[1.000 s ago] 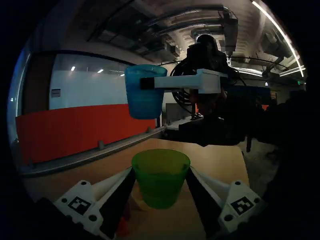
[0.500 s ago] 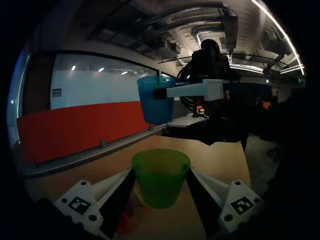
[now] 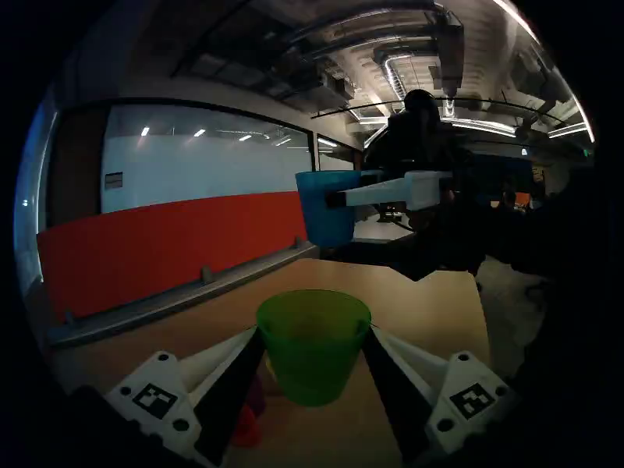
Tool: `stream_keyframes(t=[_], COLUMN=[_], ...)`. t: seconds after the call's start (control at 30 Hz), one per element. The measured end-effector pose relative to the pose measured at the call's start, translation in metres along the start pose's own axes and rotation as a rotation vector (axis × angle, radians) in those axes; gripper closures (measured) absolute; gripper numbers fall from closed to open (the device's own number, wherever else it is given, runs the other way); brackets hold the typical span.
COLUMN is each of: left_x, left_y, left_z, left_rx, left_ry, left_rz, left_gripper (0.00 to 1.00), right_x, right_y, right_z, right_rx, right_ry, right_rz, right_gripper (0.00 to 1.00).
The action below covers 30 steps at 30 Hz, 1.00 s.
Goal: Pour water
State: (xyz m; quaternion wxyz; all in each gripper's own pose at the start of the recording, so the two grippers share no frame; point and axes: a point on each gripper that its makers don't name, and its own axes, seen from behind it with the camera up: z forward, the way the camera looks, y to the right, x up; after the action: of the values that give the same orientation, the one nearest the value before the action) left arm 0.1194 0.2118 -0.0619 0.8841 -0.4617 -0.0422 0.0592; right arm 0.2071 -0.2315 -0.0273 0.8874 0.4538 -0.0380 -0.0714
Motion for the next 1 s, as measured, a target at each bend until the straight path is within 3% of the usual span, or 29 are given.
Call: stream_keyframes(t=[0.4, 1.0], left_x=[-0.021, -0.06], left_y=[0.008, 0.02], left_z=[0.0, 0.002], left_rx=[-0.02, -0.074], left_ry=[-0.065, -0.19], left_rz=[0.009, 0.021], left_gripper=[0.15, 0.15], right_x=[-0.029, -0.082], right_y=[-0.007, -0.017], right_z=[-0.007, -0.01], right_rx=[0.026, 0.065], right_ry=[-0.031, -0.146], right_rz=[0.026, -0.011], right_gripper=[0.11, 0.11])
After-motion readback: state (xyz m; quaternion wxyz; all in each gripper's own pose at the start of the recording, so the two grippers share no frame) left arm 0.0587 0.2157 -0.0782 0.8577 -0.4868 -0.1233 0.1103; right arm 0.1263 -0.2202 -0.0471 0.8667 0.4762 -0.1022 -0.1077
